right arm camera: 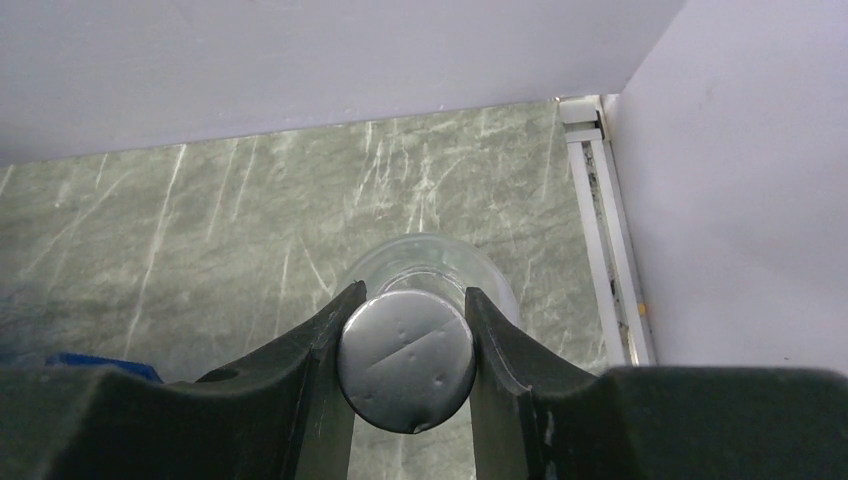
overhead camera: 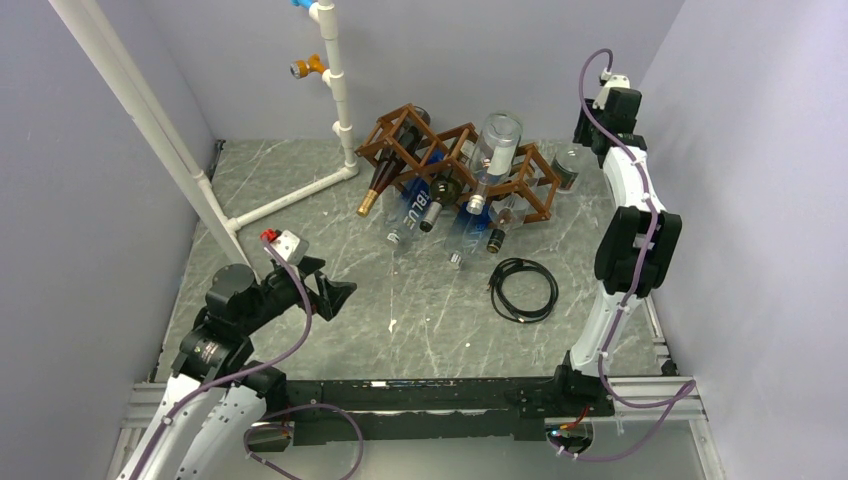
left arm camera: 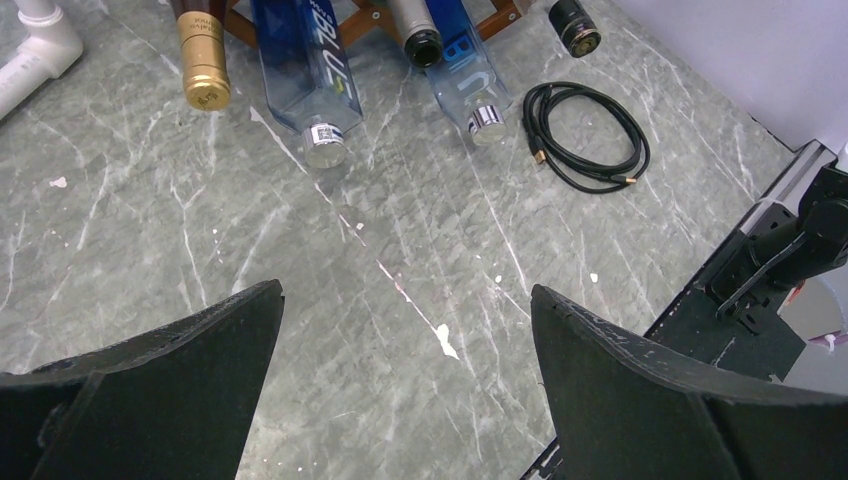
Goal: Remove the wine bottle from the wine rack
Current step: Place the wine bottle at the corner of the board.
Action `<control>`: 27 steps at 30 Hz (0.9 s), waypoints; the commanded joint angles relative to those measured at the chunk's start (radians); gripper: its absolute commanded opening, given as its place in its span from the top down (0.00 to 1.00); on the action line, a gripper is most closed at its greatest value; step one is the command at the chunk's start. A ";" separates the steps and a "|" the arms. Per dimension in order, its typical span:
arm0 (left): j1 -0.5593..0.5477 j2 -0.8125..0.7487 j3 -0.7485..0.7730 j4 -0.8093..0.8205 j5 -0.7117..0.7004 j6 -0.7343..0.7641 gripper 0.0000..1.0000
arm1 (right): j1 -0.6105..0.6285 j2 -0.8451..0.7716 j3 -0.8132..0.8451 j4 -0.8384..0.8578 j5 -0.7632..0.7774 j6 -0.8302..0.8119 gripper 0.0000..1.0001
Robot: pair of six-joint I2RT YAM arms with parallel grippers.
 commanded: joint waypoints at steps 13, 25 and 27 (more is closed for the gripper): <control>0.015 0.006 0.005 0.041 0.033 -0.006 0.00 | 0.001 -0.101 0.002 0.146 -0.093 -0.015 0.24; 0.021 0.006 0.003 0.057 0.069 -0.013 0.00 | -0.036 -0.376 -0.239 0.114 -0.253 -0.094 0.01; 0.026 0.004 0.002 0.069 0.090 -0.019 0.00 | -0.047 -0.445 -0.305 0.097 -0.315 -0.108 0.01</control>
